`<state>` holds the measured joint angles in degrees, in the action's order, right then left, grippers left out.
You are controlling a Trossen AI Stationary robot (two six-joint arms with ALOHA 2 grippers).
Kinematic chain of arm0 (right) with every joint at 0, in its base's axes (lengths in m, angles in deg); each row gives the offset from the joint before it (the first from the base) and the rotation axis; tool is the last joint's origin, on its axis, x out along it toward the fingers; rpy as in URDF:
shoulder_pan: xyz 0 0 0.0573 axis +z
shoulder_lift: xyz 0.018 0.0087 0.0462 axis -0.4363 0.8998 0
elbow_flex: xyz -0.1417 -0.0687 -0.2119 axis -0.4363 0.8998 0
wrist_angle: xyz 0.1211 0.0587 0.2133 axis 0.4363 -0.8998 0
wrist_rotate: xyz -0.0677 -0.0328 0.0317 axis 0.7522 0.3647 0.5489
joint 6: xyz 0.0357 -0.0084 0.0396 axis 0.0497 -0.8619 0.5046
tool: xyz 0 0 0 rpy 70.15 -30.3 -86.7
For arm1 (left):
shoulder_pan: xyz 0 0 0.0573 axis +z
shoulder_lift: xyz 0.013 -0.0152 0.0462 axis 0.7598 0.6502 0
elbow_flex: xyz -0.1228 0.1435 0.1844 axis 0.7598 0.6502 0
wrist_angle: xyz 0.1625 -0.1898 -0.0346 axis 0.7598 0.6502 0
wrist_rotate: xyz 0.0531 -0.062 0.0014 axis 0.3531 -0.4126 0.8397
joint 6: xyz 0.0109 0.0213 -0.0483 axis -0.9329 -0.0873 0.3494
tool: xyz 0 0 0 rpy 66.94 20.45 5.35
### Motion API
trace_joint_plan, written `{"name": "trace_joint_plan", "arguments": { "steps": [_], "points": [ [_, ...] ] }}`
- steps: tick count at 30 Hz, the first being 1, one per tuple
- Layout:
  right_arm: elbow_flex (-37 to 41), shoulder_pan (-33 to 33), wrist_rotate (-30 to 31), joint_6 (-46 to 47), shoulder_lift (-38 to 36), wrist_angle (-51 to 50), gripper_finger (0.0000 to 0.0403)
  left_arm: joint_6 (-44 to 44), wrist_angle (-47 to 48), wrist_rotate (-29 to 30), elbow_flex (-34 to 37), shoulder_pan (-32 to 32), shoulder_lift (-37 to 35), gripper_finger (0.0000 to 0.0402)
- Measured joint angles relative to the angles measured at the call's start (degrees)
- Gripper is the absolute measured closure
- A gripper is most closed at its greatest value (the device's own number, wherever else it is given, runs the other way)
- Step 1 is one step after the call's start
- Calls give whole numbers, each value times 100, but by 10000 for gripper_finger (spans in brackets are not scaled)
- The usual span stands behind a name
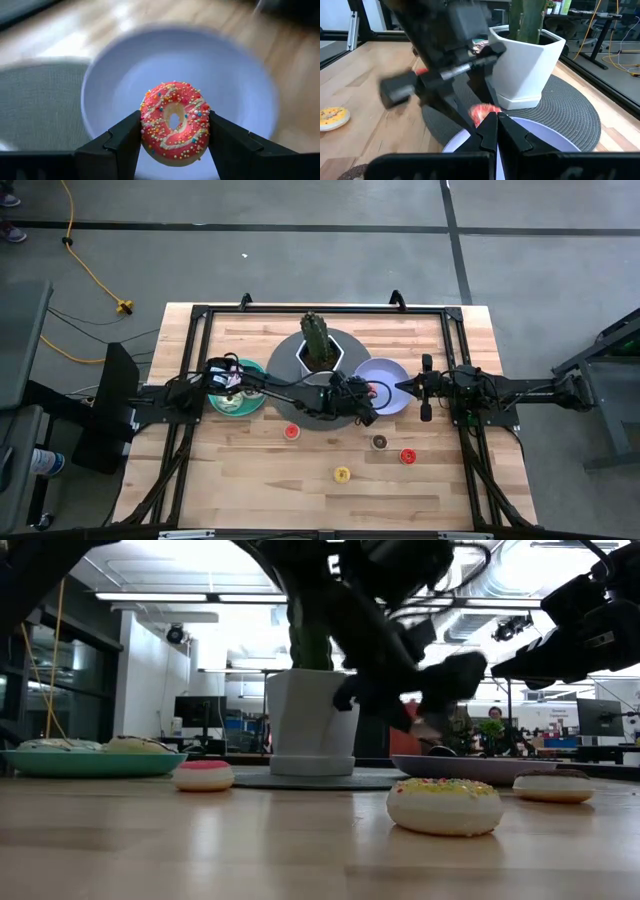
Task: Pick & Place donuts
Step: Put the small pink donut on the purple plate
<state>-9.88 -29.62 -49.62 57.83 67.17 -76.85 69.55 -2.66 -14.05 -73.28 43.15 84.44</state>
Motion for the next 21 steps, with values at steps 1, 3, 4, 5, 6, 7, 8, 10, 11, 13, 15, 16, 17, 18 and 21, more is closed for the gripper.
{"name": "trace_joint_plan", "arguments": {
  "steps": [1, 3, 4, 5, 6, 7, 8, 10, 11, 13, 15, 16, 17, 18, 21],
  "points": [
    [0, -1, 2, 0, 0, 0, 402, -18, 37, -18, 18, 9, 23, 202],
    [1, 0, 0, 0, 0, 2, 402, -38, -230, 88, -17, 44, 148, 202],
    [0, 0, 2, 0, 0, 4, 402, -41, -211, 109, -14, 42, 159, 202],
    [1, 0, 2, 0, 0, 1, 402, -48, -162, 148, 0, 44, 162, 202],
    [-1, 0, 0, 0, -4, 0, 402, -50, -208, 170, 0, 52, 173, 202],
    [1, 0, 0, 0, -5, 3, 402, -41, -225, 173, 0, 70, 173, 202],
    [0, -2, 3, 0, 8, 23, 402, -26, -246, 181, -3, 69, 173, 202],
    [0, -2, 0, 0, 9, 4, 402, -20, -260, 179, -5, 69, 173, 202],
    [1, 0, 0, 0, 7, 16, 402, -20, -244, 179, -5, 69, 173, 202],
    [-1, 0, 2, 0, 7, 13, 402, -17, -247, 177, -5, 69, 173, 202],
    [0, -1, 2, 0, 7, 16, 402, -20, -251, 166, -5, 69, 173, 202],
    [0, -1, 2, 0, 7, 15, 402, -48, -243, 109, -5, 69, 173, 202],
    [0, -2, 2, 0, 7, 16, 402, -115, -245, 34, -5, 69, 173, 202],
    [1, -1, 2, 0, 7, 17, 402, -170, -245, -15, -5, 67, 173, 202],
    [-1, 0, 2, 0, 7, 17, 402, -239, -247, -127, -5, 66, 173, 202]
  ]
}}
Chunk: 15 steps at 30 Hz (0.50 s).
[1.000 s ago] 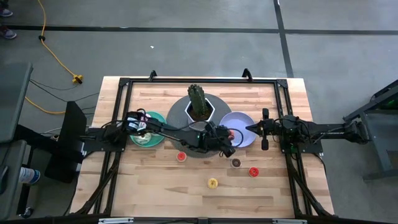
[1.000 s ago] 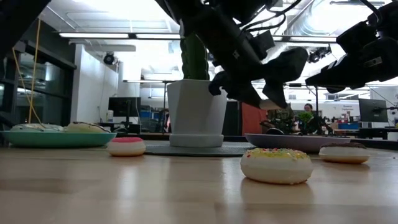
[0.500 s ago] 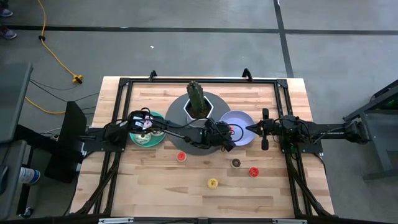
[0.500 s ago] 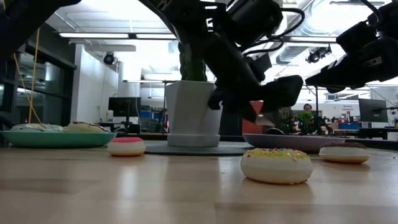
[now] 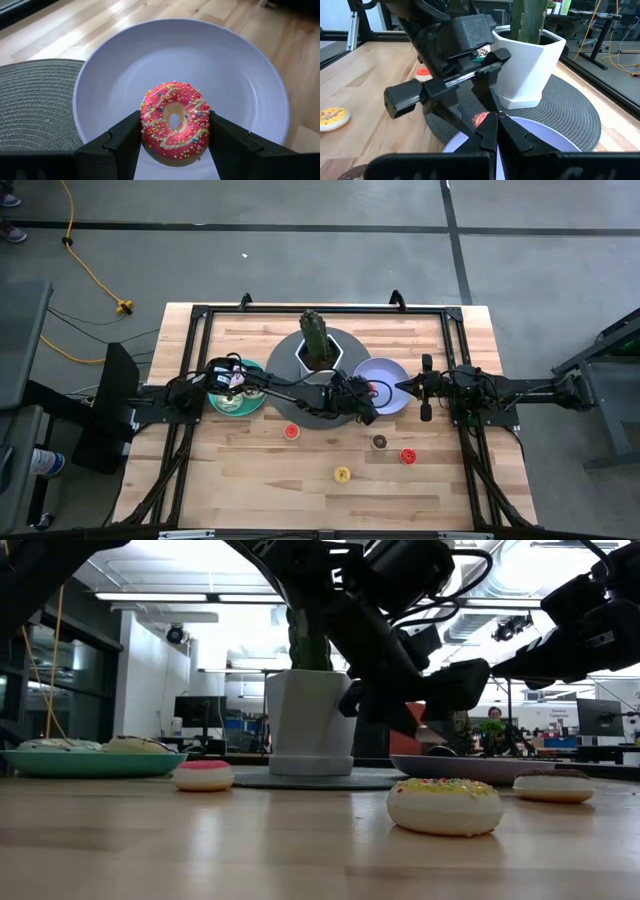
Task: Pick & Place donuts
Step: Put the small pink donut on the purple plate
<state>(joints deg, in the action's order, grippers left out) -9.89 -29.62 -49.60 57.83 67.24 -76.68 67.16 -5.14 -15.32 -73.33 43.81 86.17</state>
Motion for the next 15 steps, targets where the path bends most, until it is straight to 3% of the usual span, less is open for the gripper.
{"name": "trace_joint_plan", "arguments": {
  "steps": [15],
  "points": [
    [2, -2, 0, 0, 0, 0, 402, -79, 0, -112, 0, -2, -2, 201]
  ]
}}
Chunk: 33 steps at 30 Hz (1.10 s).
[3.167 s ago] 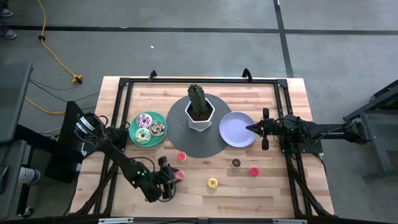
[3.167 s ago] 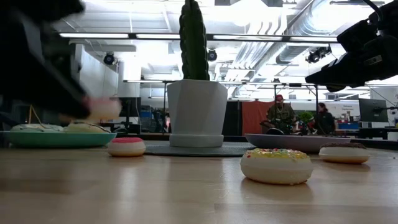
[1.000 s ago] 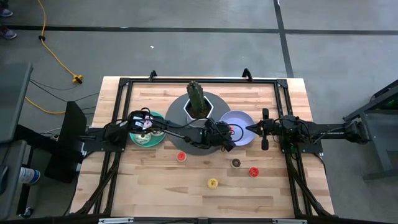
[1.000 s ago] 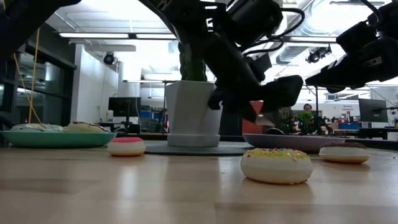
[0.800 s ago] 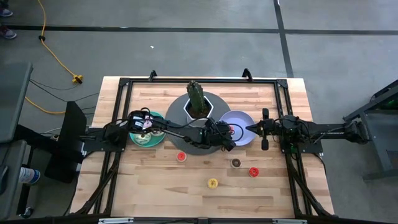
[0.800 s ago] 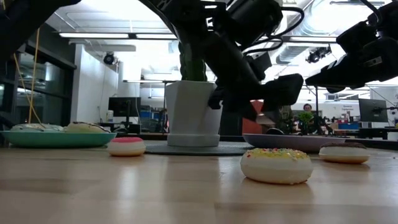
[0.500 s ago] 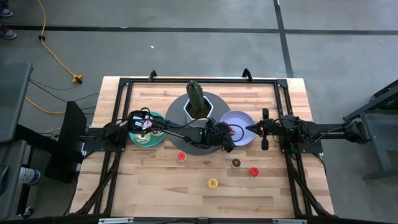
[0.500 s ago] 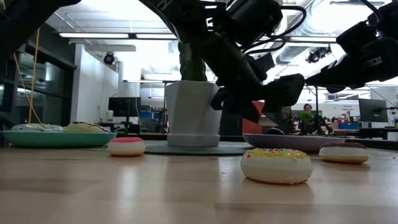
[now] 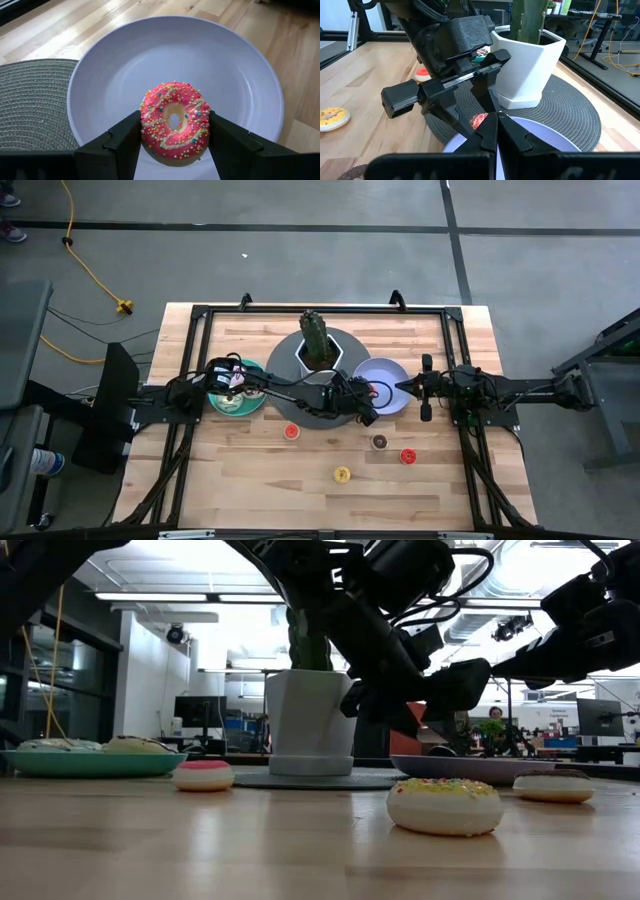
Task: Pick & Place donuts
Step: Put the small pink donut on the purple plate, then put the small red donut on the purple plate
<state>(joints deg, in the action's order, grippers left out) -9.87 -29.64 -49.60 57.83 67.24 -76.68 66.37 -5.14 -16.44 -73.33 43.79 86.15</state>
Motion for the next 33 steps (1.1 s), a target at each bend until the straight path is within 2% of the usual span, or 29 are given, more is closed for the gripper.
{"name": "trace_joint_plan", "arguments": {
  "steps": [14, 24, 33],
  "points": [
    [1, 2, 0, 0, 0, 0, 402, 1, -11, -46, 1, 0, 0, 201],
    [0, 2, -1, 0, 0, 0, 402, 41, -2, -72, 2, -45, -2, 161],
    [0, 0, 0, 0, 0, 0, 402, 197, -17, 49, 2, -48, -7, 155]
  ]
}}
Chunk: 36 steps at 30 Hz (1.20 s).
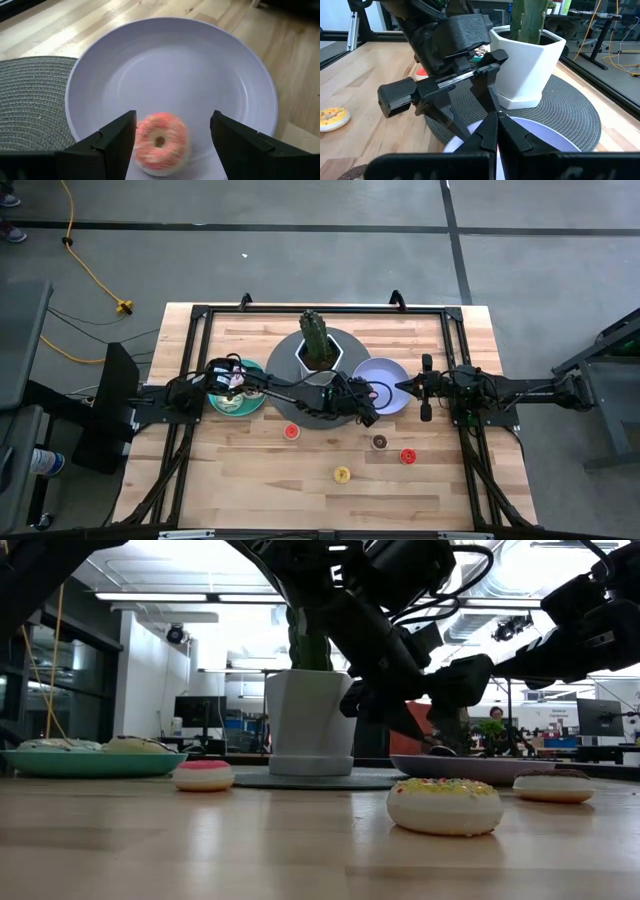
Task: Pick & Place donuts
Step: Put the small red donut on the purple plate
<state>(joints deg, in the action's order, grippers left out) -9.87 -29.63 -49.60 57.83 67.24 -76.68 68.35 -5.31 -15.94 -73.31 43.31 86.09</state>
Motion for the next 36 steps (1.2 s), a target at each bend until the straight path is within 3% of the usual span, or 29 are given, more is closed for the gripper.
{"name": "trace_joint_plan", "arguments": {
  "steps": [8, 19, 27, 31, 36],
  "points": [
    [0, 2, 0, 0, 0, 2, 402, -75, 4, 19, 0, -79, -1, 156],
    [-2, 1, -1, 0, -2, 2, 402, -1278, -28, 101, -551, -506, -23, 156],
    [0, 0, -2, 0, -4, 9, 402, -1415, 498, 145, -306, -979, -981, 157],
    [0, 0, 0, 0, 0, 28, 402, -1013, 1102, 79, 9, -1206, -1547, 181],
    [-2, 2, -2, 0, 0, 11, 402, -340, 2002, -190, 463, -1388, -2239, 248]
  ]
}}
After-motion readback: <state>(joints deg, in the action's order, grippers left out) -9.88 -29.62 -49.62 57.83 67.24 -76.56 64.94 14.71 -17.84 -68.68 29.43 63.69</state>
